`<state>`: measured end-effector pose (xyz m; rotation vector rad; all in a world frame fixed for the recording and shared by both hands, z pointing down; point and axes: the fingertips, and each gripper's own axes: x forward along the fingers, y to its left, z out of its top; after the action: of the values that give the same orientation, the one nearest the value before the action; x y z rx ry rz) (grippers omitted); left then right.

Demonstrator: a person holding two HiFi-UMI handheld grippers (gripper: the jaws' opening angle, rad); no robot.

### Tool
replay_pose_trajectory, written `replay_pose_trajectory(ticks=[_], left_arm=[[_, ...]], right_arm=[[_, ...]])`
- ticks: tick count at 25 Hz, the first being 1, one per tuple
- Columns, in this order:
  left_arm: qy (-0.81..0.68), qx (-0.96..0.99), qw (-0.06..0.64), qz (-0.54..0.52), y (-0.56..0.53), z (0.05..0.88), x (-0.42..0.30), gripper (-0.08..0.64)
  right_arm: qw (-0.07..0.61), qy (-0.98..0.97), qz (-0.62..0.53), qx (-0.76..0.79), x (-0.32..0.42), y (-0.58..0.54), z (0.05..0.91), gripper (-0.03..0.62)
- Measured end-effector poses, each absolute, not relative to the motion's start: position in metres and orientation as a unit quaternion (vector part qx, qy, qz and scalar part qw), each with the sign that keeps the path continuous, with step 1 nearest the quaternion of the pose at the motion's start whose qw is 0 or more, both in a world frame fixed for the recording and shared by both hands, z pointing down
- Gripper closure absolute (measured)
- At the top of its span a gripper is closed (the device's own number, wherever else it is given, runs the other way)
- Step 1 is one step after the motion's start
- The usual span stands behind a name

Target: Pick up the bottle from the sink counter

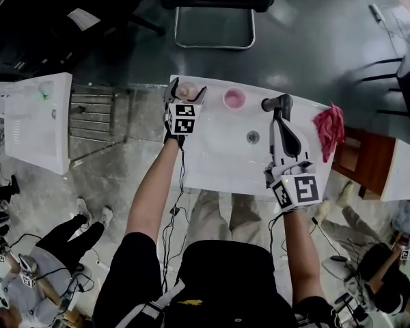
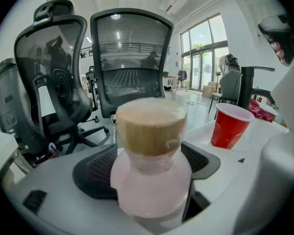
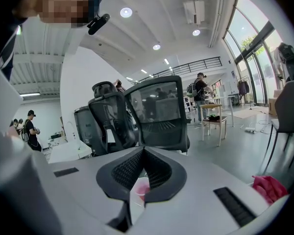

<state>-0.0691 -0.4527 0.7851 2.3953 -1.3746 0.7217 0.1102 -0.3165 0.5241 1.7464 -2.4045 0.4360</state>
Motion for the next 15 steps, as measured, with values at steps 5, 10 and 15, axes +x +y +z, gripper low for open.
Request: replay_pose_trajectory(ticks=[5,10,15], left_arm=[[-0.46,0.836,0.14,0.265,-0.446,0.785,-0.067,0.147],[-0.436,0.851,0.126,0.264,-0.426,0.771,-0.061,0.147],[-0.414,0.874,0.098,0.234,-0.407,0.712,-0.055,0.149]], right_arm=[[0.07,-0.794,0.145,0.586,0.116,-0.31,0.522,0.565],[0.068,-0.79,0.138,0.594,0.125,-0.302,0.514,0.565],[0.06,-0.783,0.13,0.605,0.131,-0.285,0.499,0.565]])
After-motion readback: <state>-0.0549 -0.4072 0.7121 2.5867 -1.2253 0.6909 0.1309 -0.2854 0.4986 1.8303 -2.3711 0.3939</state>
